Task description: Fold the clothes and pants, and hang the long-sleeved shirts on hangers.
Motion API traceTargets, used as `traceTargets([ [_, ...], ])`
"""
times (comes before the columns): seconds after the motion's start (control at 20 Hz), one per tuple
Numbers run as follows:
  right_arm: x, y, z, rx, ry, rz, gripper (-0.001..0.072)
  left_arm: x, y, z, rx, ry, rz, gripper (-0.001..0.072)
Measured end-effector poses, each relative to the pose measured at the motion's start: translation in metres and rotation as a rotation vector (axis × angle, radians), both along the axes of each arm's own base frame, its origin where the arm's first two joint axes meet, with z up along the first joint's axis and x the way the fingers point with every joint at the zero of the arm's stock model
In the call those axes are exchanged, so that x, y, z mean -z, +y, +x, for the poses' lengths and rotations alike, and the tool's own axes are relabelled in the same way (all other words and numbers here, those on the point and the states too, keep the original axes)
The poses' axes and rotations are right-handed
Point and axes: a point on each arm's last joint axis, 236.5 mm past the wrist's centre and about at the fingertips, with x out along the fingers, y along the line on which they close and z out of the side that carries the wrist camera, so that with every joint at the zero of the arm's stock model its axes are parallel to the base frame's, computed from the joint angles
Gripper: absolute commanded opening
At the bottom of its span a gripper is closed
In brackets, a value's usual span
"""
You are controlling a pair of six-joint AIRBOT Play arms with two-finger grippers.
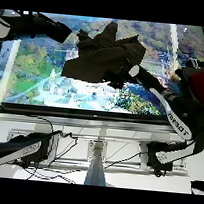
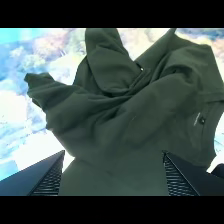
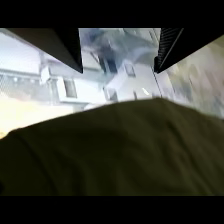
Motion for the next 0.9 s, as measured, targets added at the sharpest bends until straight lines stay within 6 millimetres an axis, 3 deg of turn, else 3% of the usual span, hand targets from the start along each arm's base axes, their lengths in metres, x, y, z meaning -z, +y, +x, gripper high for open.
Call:
traceTargets([
  [0.2,0.020,-0.001,0.010,0.130,0.050,0.012,0.0234,0.004,0.000,0.002,-0.002,0.007,0.001,0.0691],
  [0.3,0.025,-0.003,0.020,0.178,0.036,0.014,0.0032,0.005,0.000,0.003,-0.002,0.009,0.001,0.0690],
  [0.55,0.021,-0.029,0.045,0.229,-0.037,-0.018,0.0014,0.005,0.000,0.003,-0.003,0.008,0.001,0.0690],
  [0.65,0.013,-0.055,0.047,0.183,-0.058,-0.076,0.0014,0.005,0.000,0.003,-0.003,0.009,0.001,0.0691],
  [0.75,0.000,-0.095,0.043,0.102,-0.081,-0.174,0.0014,0.004,0.000,0.003,-0.002,0.008,0.001,0.0690],
  [0.9,-0.026,-0.177,0.026,-0.042,-0.096,-0.380,0.0013,0.004,0.000,0.002,-0.001,0.008,0.001,0.0690],
])
